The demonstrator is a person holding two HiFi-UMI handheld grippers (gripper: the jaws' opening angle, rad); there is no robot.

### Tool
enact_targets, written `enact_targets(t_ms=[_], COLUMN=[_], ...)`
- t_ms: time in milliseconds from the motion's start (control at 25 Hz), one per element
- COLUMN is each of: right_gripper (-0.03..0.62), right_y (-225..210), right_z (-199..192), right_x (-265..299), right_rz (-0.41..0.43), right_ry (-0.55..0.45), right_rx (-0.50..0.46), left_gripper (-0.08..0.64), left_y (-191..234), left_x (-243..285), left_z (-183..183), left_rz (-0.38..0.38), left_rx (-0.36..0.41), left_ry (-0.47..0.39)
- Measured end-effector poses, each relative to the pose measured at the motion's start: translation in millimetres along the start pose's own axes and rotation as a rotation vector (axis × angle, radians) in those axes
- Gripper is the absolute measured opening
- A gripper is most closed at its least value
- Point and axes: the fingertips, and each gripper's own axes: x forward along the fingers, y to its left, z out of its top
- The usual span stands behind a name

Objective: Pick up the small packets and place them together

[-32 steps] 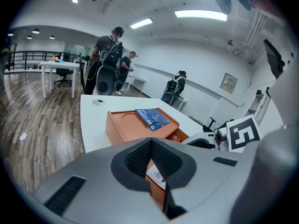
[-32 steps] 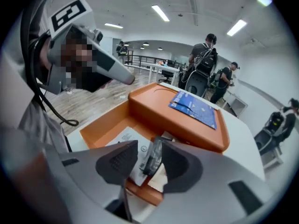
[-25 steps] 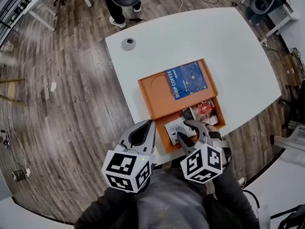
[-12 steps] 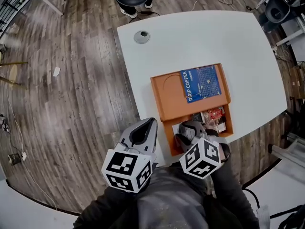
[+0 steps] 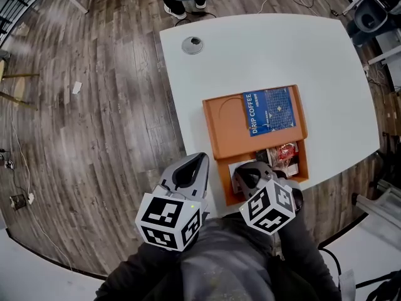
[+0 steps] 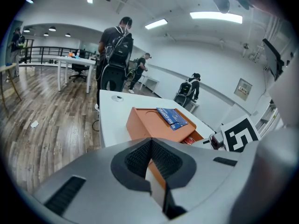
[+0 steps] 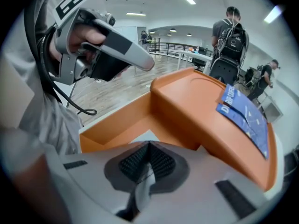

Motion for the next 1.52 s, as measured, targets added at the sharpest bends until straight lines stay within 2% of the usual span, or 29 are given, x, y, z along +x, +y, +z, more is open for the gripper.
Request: enact_targets(t_ms=[240, 400, 480, 600, 640, 720, 840, 920, 1000, 1200, 1320, 1520], right_gripper=[0.003, 0.017, 0.121, 0.222, 0.252, 0.262, 0.252, 0.092, 0.031, 0.021, 0.021, 0.021], right_y=[3.8, 7.4, 11.0, 10.7, 9.7, 7.0, 0.1, -3.4, -3.9, -6.4, -6.5, -14.3], right_z=[2.4, 3.9, 4.4, 5.2, 4.5, 3.0, 2.9, 3.2, 2.7, 6.5, 13.9, 25.7], right_x=[-4.7, -6.8, -5.5, -2.0, -0.2, 2.2, 0.7, 0.3, 0.1, -8.1, -22.2, -46.5], right_rz=[-0.001, -0.007, 0.013, 0.034, 0.040, 0.046, 0.019, 0.002, -0.005, -0.033, -0.062, -0.174], right_ry=[-0.026, -0.034, -0.037, -0.035, -0.029, -0.025, -0.015, -0.008, -0.013, -0.028, -0.075, -0.166], right_rx=[0.008, -0.027, -0.029, -0.017, -0.011, -0.002, -0.003, -0.004, -0.002, 0.015, 0.036, 0.083], left_gripper=[-0.003, -0.003, -0.003, -0.003, -0.003, -0.003, -0.003, -0.003, -0.003, -0.003, -0.003, -0.003], left_y=[-2.4, -3.9, -4.7, -3.8, -3.1, -1.5, 2.3, 5.2, 6.3, 1.8, -4.1, -18.5], left_x=[-1.9, -4.0, -4.5, -6.0, -6.7, -7.9, -7.9, -7.7, -7.5, -7.2, -14.9, -24.8], left_z=[-0.9, -0.3, 0.3, 0.7, 0.9, 1.8, 3.0, 3.0, 3.0, 6.9, 6.6, 17.3], left_rz=[-0.006, -0.009, -0.010, -0.009, -0.008, -0.005, 0.003, 0.009, 0.011, -0.013, -0.016, -0.068], left_rx=[0.011, 0.014, 0.015, 0.014, 0.012, 0.009, 0.004, 0.000, -0.001, 0.011, 0.025, 0.084], left_ry=[0.000, -0.004, -0.008, -0.011, -0.012, -0.014, -0.015, -0.014, -0.014, -0.020, -0.022, -0.071])
